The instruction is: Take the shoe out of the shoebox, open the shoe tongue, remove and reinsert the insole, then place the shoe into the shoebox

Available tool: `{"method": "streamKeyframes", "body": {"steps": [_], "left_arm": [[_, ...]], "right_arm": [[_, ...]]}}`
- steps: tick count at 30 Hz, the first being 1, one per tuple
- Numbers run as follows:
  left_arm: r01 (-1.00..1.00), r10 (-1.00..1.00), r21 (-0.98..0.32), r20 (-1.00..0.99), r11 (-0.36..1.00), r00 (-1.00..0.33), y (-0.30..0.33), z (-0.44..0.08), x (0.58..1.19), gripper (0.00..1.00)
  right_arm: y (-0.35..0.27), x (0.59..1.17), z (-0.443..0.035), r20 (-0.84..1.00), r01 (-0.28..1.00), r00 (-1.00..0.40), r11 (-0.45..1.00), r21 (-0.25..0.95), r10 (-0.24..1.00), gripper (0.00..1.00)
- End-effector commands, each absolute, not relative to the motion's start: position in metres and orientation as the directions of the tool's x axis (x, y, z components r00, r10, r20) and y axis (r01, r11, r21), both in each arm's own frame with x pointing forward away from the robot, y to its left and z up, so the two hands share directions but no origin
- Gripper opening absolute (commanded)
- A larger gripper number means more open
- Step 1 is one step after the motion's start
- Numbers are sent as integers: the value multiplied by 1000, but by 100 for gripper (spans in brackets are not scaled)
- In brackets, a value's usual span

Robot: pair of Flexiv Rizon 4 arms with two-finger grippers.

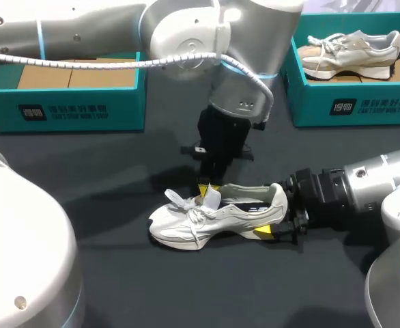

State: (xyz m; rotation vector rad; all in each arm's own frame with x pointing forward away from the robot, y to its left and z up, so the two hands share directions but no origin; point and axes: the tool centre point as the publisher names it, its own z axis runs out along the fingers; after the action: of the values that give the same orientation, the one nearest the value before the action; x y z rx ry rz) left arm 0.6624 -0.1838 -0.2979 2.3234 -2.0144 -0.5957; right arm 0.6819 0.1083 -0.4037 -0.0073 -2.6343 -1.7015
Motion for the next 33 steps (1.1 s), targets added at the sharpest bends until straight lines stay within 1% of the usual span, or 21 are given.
{"method": "streamKeyframes", "body": {"steps": [1,7,14,21,23,30,31,32,33], "left_arm": [[-947,-985,274,-17,-169,170,-145,-295,664,0],[-952,-976,253,88,-172,200,-127,-293,660,0],[-959,-973,230,115,-168,198,-112,-301,653,0],[-962,-976,205,83,-179,200,-104,-317,646,0],[-958,-974,201,57,-205,220,-104,-326,647,0],[-943,-968,224,5,-245,252,-103,-347,653,0],[-941,-967,228,0,-249,255,-103,-349,653,7],[-939,-965,230,-4,-256,262,-102,-350,654,21],[-938,-965,233,-7,-258,264,-102,-351,655,28]], "right_arm": [[111,682,-405,7,8,-1000,415,910,4,0],[111,682,-405,7,8,-1000,415,910,4,0],[111,682,-405,7,8,-1000,415,910,4,0],[111,682,-405,7,8,-1000,415,910,4,0],[111,682,-405,7,8,-1000,415,910,4,0],[111,682,-405,7,8,-1000,415,910,4,0],[111,682,-405,7,8,-1000,415,910,4,0],[111,682,-405,7,8,-1000,415,910,4,0],[111,682,-405,7,8,-1000,415,910,4,0]]}}
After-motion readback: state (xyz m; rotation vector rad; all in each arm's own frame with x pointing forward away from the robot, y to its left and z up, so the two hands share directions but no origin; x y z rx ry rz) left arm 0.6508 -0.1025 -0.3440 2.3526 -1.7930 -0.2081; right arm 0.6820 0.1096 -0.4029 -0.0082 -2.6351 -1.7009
